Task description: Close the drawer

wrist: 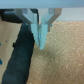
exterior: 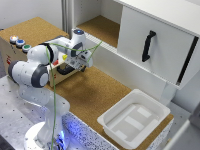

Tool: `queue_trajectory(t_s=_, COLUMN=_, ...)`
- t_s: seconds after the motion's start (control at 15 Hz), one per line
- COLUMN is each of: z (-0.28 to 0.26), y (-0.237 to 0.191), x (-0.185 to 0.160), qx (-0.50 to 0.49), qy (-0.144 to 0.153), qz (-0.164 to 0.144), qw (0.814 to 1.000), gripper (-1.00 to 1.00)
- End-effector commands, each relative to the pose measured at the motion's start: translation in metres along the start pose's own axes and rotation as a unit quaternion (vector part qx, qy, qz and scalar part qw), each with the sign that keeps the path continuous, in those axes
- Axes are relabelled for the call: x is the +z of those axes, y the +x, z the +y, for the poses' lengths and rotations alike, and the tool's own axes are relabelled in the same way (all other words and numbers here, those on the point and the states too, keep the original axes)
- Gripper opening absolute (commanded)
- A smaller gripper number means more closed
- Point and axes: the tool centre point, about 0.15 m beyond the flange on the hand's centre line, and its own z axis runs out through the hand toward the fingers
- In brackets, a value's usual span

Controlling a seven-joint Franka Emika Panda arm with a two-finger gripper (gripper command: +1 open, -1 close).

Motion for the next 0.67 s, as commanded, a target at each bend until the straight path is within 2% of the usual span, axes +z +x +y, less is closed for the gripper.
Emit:
queue_trajectory(t_s=0.0, z=-0.037, y=-0.022, x=0.002, qx=-0.037, qy=0.021, qz=0.014, qw=0.999, gripper=-1.00)
queue_trajectory(t_s=0.6, z=-0.091, y=-0.030, x=0.014, qx=-0.077, qy=0.033, qz=0.010, qw=0.996, gripper=-1.00)
